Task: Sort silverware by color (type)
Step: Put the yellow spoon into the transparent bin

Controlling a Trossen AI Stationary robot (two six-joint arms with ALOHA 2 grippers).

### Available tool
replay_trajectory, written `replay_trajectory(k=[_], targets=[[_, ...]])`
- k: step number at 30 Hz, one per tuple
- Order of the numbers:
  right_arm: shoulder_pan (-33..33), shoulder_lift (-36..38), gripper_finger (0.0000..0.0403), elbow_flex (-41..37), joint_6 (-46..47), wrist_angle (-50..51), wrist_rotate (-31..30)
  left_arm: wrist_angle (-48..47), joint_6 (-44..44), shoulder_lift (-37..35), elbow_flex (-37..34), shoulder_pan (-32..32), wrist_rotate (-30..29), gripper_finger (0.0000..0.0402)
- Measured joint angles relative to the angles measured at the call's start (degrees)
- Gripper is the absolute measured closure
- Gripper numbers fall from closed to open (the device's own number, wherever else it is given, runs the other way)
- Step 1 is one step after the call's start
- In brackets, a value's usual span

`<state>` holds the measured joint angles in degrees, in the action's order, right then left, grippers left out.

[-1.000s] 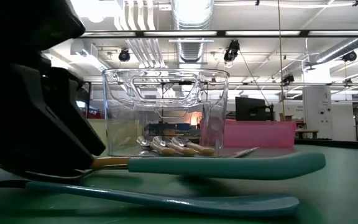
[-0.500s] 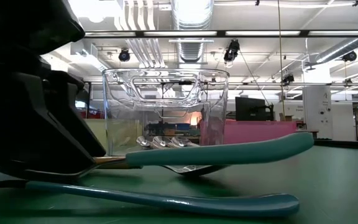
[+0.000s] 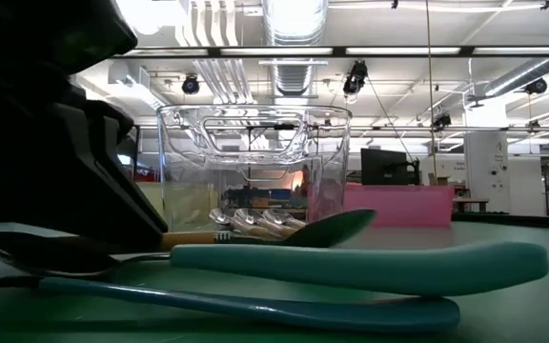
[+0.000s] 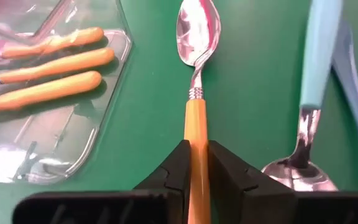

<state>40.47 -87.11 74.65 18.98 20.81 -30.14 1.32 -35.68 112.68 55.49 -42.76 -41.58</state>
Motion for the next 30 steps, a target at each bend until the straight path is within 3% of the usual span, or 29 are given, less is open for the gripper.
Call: replay_trajectory(k=[7,15,30], targets=[[0.0,0.0,0.0319,0.0,0.0,-0.01,0.01,-5.96,2.14,0.0,3.45,-0.5,-1.03,0.0399],[0.02,0.0,0.0319,0.0,0.02,-0.01,0.03,-8.45,1.26,0.0,3.88,-0.57,-0.43,0.0393],[-0.12,0.0,0.0319,0.0,-0.48,0.01,0.03,-6.7,0.59,-0.02,1.4,-0.7,-2.06,0.0254]])
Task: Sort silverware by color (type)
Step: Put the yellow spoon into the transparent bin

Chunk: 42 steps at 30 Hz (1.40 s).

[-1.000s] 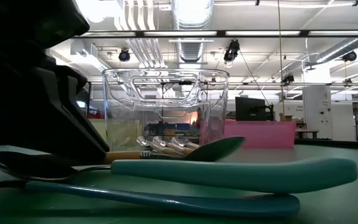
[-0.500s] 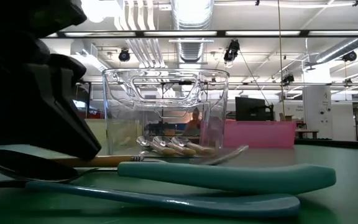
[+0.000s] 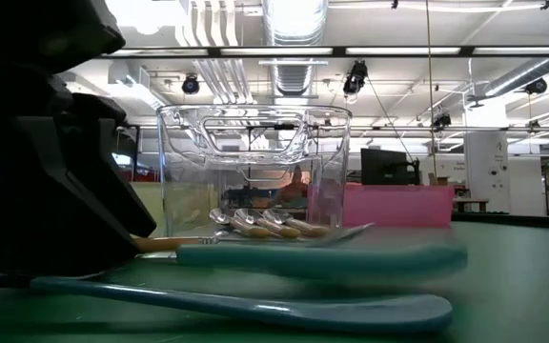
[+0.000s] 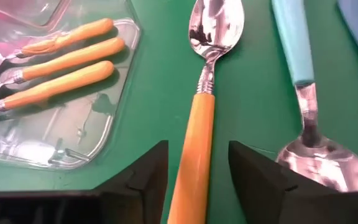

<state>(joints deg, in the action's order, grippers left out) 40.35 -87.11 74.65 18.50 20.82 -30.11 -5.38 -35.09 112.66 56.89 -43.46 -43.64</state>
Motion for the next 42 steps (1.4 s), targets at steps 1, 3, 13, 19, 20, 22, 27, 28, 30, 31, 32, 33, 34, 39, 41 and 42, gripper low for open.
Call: replay_trajectory(k=[1,3,13,19,20,22,27,28,30,31,32,33,34,39,41,42], targets=[[-0.13,0.0,0.0319,0.0,0.0,0.0,-0.01,0.0,-0.01,0.0,-0.05,0.0,-0.24,0.0245],[-0.38,0.0,0.0319,0.0,0.0,-0.01,-0.02,0.0,0.01,0.0,-0.05,0.0,-0.4,0.0232],[-0.62,0.0,0.0319,0.0,0.29,-0.02,-0.02,0.56,-0.02,-0.11,-0.56,0.17,0.35,0.024],[-0.65,0.02,0.0319,0.0,0.37,-0.02,-0.04,0.85,-0.14,-0.13,-0.97,0.17,0.72,0.0264],[-0.65,0.02,0.0319,0.0,0.37,-0.01,-0.04,0.85,-0.33,-0.15,-1.1,0.17,0.72,0.0269],[-0.65,0.02,0.0319,0.0,0.37,-0.02,-0.02,0.87,-0.65,-0.18,-1.35,0.21,0.96,0.0278],[-0.65,0.02,0.0319,0.0,0.37,0.0,-0.03,1.07,-1.25,-0.13,-1.8,0.51,1.86,0.0302],[-0.65,0.02,0.0319,0.0,0.37,-0.01,-0.03,1.08,-1.2,-0.13,-1.8,0.52,1.9,0.0307],[-0.65,0.02,0.0319,0.0,0.37,0.0,-0.04,1.09,-0.71,-0.13,-1.8,0.52,2.05,0.0319],[-0.65,0.02,0.0319,0.0,0.37,-0.02,-0.02,1.09,-0.57,-0.1,-1.8,0.52,2.06,0.0324],[-0.65,0.02,0.0319,0.0,0.37,0.0,-0.04,1.08,-0.52,-0.09,-1.82,0.52,2.08,0.033],[-0.65,0.02,0.0319,0.0,0.37,-0.02,-0.04,1.04,-0.45,-0.09,-1.82,0.55,2.06,0.0336],[-0.65,0.02,0.0319,0.0,0.37,0.0,-0.04,0.97,-0.24,-0.09,-1.84,0.55,2.01,0.0343],[-0.65,0.02,0.0319,0.0,0.37,0.0,-0.04,0.48,2.44,0.0,-1.21,0.6,-0.82,0.038],[-0.65,0.02,0.0319,0.0,0.37,-0.02,-0.04,0.3,4.17,0.07,-0.67,0.38,-1.65,0.0391],[-0.65,0.02,0.0319,0.0,0.37,-0.01,-0.02,0.27,5.05,0.07,-0.44,0.37,-1.77,0.0394]])
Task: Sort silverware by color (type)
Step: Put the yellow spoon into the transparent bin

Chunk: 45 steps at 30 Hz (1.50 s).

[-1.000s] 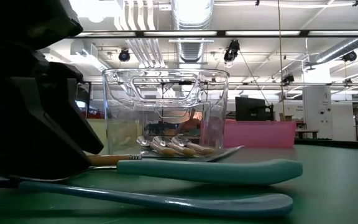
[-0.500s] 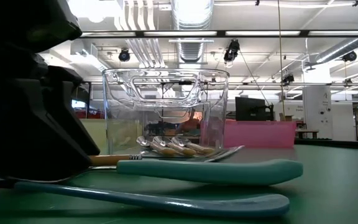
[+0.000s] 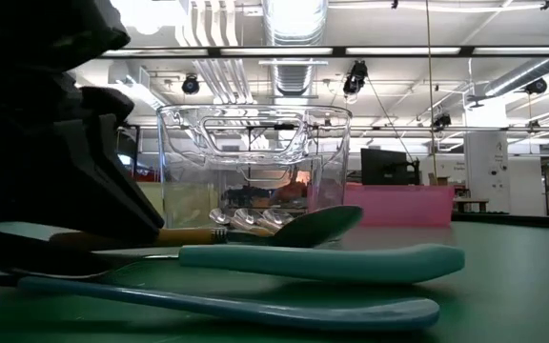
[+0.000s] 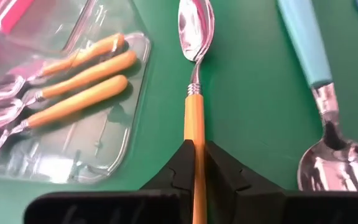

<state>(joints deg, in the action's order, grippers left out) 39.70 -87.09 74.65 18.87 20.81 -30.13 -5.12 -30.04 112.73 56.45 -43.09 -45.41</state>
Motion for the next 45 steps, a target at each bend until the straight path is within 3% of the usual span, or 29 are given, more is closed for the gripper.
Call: replay_trajectory(k=[17,24,33,42,45], targets=[[0.0,0.0,0.0319,0.0,0.22,-0.01,0.0,0.86,-0.93,0.07,0.76,-0.33,1.67,0.04],[0.0,0.0,0.0319,0.0,0.21,-0.02,0.0,2.79,1.24,0.0,0.74,-0.63,-0.76,0.0346],[0.0,0.0,0.0319,0.0,0.04,0.02,0.0,3.98,2.82,-0.88,-1.27,-3.15,-8.47,0.0277],[-0.74,0.0,0.0319,0.0,-0.66,-0.04,-0.02,8.83,7.47,-9.79,-7.75,-4.72,-3.73,0.0299],[-0.88,0.0,0.0319,0.0,-0.48,-0.04,-0.02,16.33,11.0,-14.82,-12.46,-5.22,1.9,0.0319]])
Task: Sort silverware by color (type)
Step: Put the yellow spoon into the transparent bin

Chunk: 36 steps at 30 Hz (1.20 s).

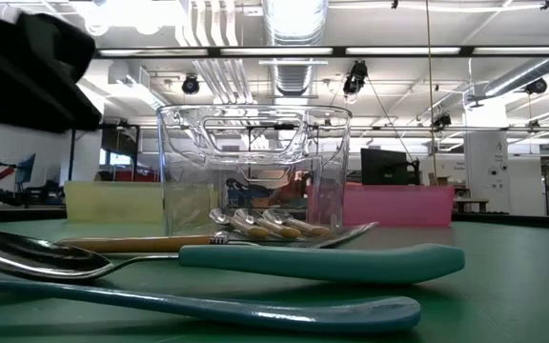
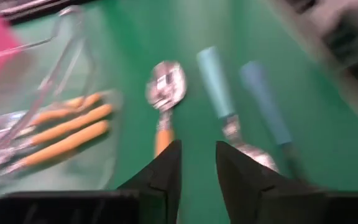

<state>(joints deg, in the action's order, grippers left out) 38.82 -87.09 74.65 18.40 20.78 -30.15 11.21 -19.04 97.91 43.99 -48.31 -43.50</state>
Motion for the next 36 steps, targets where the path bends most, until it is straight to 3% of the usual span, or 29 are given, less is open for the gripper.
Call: replay_trajectory(k=[3,6,10,21,36], targets=[[-0.05,0.0,0.0319,0.0,0.02,-0.01,-0.01,14.31,2.47,-3.76,-7.44,0.36,6.1,0.0341],[-0.1,0.0,0.0319,0.0,0.02,-0.03,-0.01,26.0,2.66,-4.39,-13.97,1.09,6.58,0.0362],[-0.24,0.0,0.0319,0.0,0.02,-0.04,-0.03,34.03,2.53,-2.99,-17.32,2.1,4.88,0.0374],[-2.79,0.0,0.0319,0.0,-1.96,-0.02,-0.07,33.86,3.15,6.63,-11.95,2.93,1.63,0.0363],[-3.78,0.0,0.0319,0.0,-2.08,0.01,0.08,30.72,0.51,7.96,-10.25,5.36,3.98,0.0251]])
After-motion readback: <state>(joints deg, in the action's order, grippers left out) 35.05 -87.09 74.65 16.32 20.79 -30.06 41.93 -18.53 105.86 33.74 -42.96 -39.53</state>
